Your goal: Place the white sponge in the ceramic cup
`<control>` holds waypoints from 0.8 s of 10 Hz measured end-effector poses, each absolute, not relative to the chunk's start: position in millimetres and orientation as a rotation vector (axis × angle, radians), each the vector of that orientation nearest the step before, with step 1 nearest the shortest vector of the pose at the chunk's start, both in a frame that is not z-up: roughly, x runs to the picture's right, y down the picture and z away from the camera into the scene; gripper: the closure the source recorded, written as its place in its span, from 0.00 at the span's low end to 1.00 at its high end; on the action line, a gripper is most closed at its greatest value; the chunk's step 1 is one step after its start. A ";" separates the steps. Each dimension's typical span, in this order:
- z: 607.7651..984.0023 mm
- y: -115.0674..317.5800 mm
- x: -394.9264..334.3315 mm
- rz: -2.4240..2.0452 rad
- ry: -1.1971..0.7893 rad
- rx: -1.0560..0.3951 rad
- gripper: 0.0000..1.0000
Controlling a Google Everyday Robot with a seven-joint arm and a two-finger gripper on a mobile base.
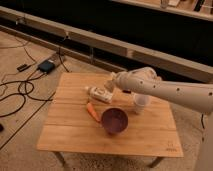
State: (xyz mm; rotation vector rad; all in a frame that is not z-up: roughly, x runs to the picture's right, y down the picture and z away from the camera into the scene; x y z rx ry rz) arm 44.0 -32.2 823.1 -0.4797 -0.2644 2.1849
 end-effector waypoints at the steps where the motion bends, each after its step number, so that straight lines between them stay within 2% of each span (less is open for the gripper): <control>1: 823.1 -32.1 44.4 2.185 -0.264 -0.479 1.00; 8: 823.1 -32.5 46.3 2.196 -0.263 -0.481 1.00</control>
